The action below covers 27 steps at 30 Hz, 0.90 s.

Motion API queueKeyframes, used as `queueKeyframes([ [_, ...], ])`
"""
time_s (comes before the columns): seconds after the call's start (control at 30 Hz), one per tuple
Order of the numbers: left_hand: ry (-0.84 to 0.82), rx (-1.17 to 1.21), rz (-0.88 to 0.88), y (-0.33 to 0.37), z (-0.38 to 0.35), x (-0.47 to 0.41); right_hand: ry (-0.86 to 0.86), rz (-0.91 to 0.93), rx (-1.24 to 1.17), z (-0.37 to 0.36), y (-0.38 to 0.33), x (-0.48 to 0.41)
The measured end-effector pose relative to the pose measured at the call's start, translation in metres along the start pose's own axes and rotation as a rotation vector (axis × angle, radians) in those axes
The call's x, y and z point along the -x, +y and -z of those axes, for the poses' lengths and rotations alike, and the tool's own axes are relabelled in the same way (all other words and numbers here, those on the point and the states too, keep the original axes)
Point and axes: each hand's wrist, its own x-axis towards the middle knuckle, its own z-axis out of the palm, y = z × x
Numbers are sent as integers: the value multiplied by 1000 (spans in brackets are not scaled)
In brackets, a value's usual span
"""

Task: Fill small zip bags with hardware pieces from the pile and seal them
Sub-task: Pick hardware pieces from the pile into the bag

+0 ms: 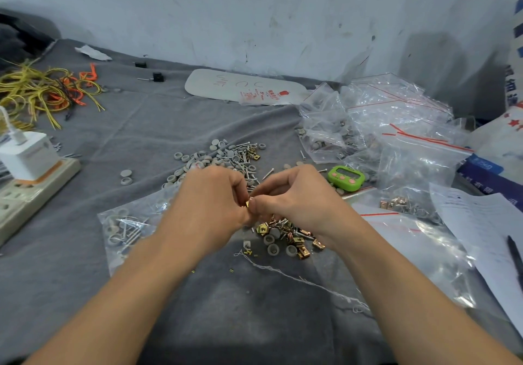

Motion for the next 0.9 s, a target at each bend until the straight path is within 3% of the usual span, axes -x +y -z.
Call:
queueKeyframes([
  [0.1, 34, -56, 10, 0, 1, -1, 26, 34, 71, 0, -5, -2],
  [0.37, -10, -59, -6, -1, 7, 4, -169, 48, 116, 4, -8, 0],
  [0.5, -5, -13, -39, -4, 9, 5, -117, -27, -53, 1, -4, 4],
  [0.67, 148, 156, -76, -3, 14, 10, -108, -68, -220, 8, -13, 5],
  [0.9, 139, 217, -116, -5, 10, 8, -127, -123, -382, 3, -17, 6],
])
